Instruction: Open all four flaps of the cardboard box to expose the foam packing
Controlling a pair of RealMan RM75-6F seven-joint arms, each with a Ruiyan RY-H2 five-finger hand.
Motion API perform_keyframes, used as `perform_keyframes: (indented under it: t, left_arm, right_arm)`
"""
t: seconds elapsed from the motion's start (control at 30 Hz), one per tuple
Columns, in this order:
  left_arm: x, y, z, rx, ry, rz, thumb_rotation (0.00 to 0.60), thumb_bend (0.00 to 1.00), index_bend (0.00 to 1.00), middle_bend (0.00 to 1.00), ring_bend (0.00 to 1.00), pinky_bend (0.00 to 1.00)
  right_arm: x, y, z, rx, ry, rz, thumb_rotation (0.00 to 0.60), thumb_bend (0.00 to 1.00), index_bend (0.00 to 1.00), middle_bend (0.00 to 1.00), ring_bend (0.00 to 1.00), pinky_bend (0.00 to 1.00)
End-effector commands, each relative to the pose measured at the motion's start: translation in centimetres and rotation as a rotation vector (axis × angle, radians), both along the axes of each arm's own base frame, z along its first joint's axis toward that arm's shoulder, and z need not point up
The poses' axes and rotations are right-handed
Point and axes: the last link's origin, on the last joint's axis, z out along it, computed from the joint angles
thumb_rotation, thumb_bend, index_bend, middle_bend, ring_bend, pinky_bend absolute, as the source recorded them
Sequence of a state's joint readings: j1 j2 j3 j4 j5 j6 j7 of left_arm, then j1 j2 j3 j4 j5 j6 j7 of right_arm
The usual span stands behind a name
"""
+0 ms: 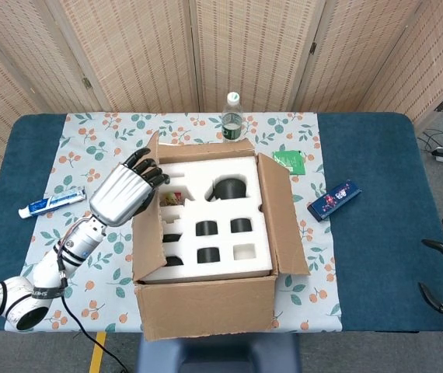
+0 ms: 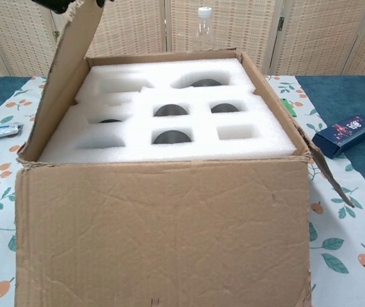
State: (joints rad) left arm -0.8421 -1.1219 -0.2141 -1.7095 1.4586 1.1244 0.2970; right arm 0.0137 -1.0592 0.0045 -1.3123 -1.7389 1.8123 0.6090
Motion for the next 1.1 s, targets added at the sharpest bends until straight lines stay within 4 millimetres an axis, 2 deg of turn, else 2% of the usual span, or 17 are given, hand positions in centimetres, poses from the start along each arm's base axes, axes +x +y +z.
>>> perform_keyframes:
  t: [0.03,0.57,1.1]
  left_arm:
    - [-0.1,-0.2,0.5,0.010,-0.008,0.004,0.600,0.83,0.42,0.47,0.33,0.21]
    - [-2.5,-0.3,3.5,0.096,0.004,0.060,0.600,0.84,0.43,0.48,0.34,0.22]
    - [-7.1,-0.2,5.8,0.157,0.049,0.177,0.600,0.83,0.43,0.48,0.34,0.21]
  right_arm:
    - [0.1,0.0,-0.1,0.003,0.001,0.001,0.283,0.43,0.20,0.02,0.09,0.08]
    - [0.2,-0.2,-0.2,0.005,0.005,0.000,0.284,0.43,0.20,0.02,0.09,0.08]
    - [0.2,-0.5,-0.5,0.015,0.008,-0.003,0.283,0.43,0.20,0.02,0.09,0.08]
